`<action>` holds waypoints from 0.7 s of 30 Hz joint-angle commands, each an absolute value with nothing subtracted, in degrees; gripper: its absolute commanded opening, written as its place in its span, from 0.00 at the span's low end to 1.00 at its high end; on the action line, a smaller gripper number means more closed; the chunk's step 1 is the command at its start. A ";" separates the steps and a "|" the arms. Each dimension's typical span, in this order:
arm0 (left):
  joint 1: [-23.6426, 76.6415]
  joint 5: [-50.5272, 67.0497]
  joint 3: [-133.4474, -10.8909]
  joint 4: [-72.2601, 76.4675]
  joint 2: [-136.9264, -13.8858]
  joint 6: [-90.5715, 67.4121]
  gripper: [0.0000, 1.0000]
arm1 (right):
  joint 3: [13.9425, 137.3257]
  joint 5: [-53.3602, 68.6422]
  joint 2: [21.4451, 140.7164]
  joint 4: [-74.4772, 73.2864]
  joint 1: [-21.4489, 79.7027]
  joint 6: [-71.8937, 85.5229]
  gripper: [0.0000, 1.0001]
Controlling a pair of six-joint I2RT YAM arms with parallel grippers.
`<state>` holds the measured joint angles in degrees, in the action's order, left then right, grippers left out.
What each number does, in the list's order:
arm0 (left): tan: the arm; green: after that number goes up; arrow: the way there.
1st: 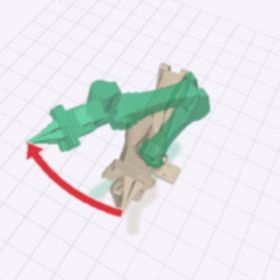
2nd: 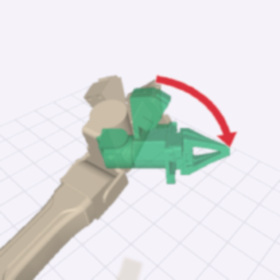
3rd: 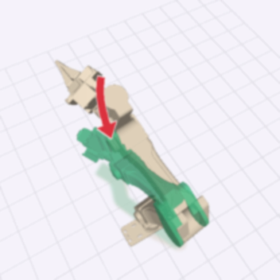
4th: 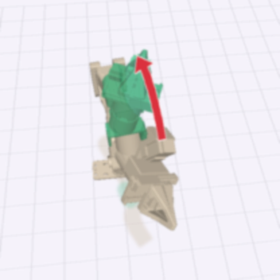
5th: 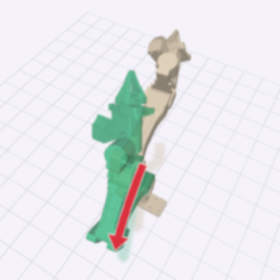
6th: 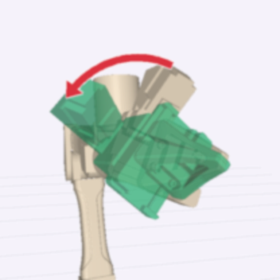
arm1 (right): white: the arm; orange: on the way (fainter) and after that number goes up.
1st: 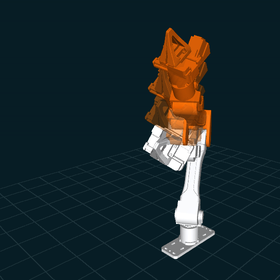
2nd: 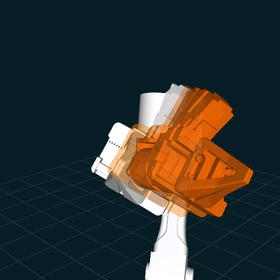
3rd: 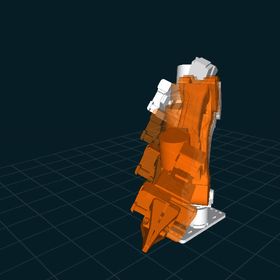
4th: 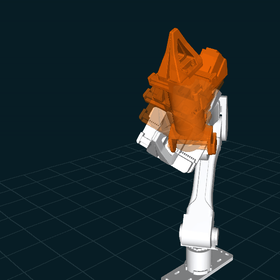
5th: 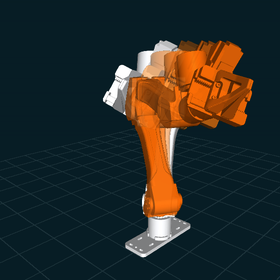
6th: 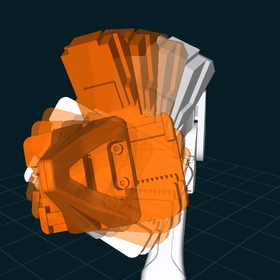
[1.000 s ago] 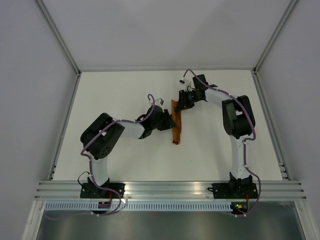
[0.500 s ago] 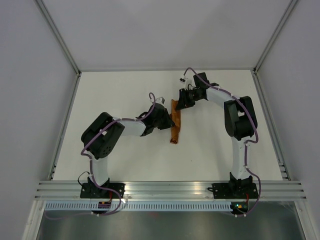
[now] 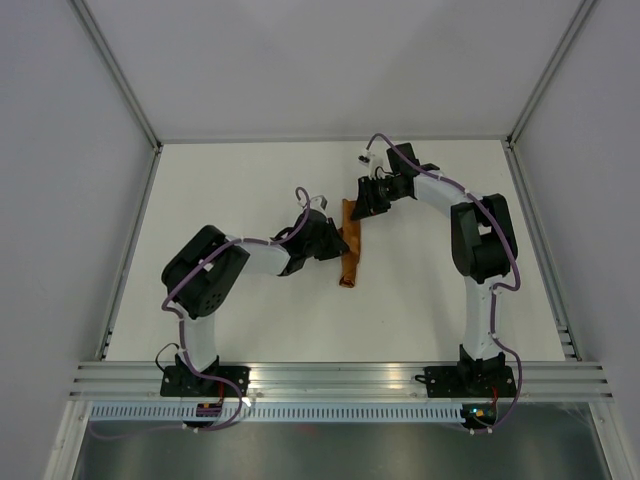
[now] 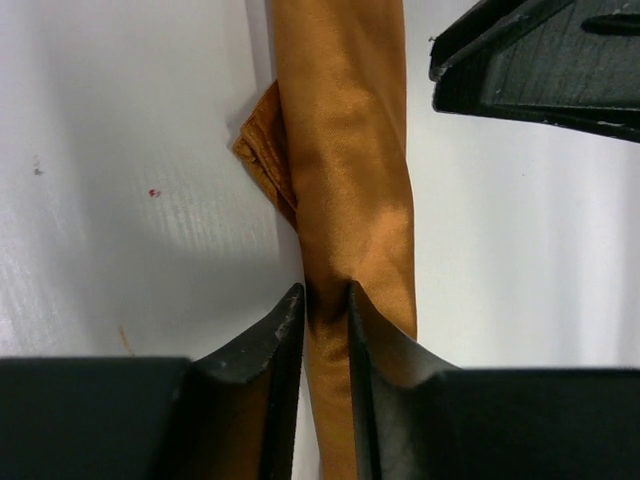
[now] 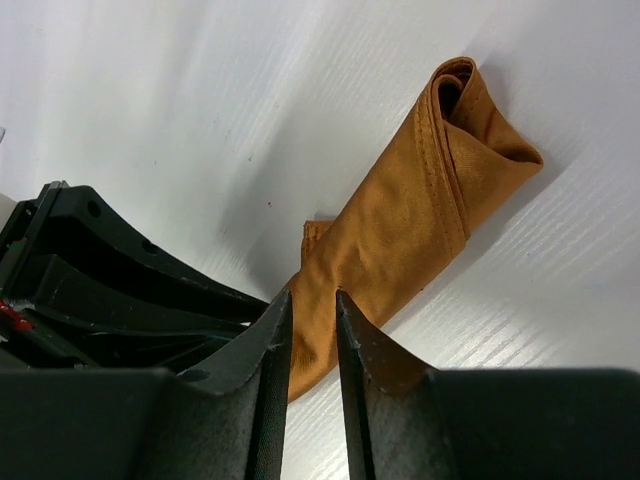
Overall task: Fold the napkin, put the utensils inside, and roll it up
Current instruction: Roll the napkin at the center of the board.
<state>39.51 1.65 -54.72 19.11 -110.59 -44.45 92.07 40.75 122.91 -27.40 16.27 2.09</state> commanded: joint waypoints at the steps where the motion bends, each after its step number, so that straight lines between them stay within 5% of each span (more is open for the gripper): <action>1: 39.02 -2.81 -49.40 6.50 -113.29 -39.82 0.29 | 93.87 41.92 121.11 -28.48 16.70 1.76 0.30; 21: 39.02 -1.67 -47.81 9.84 -109.16 -38.50 0.41 | 94.13 41.40 121.20 -29.97 16.96 0.44 0.30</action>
<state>39.33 0.45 -50.96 20.73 -107.81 -43.18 92.07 40.88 122.91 -29.36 16.67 0.58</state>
